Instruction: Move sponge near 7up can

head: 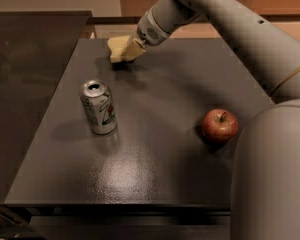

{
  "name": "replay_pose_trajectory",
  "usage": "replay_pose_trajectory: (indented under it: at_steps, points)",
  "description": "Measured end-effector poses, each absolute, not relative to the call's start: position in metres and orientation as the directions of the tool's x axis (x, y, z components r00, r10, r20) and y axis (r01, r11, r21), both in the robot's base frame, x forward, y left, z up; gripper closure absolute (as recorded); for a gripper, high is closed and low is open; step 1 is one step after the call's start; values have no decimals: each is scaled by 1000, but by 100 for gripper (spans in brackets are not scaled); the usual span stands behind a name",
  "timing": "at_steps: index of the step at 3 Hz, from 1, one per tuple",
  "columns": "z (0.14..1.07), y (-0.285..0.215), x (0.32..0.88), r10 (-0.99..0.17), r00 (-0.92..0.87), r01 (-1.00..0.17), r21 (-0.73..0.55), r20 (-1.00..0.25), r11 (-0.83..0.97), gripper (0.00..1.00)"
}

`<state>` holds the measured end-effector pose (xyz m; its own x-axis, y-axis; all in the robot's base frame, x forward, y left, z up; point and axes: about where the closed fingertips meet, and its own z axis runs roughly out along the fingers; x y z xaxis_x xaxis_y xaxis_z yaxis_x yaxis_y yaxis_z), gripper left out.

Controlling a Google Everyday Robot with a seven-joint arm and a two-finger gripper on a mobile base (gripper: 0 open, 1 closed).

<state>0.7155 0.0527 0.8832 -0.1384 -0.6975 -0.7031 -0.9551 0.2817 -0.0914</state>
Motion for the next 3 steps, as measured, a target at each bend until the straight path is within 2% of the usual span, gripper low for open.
replay_pose_trajectory:
  at_steps: [3]
  points:
    - [887, 27, 624, -749, 91, -992, -123, -656, -13, 100]
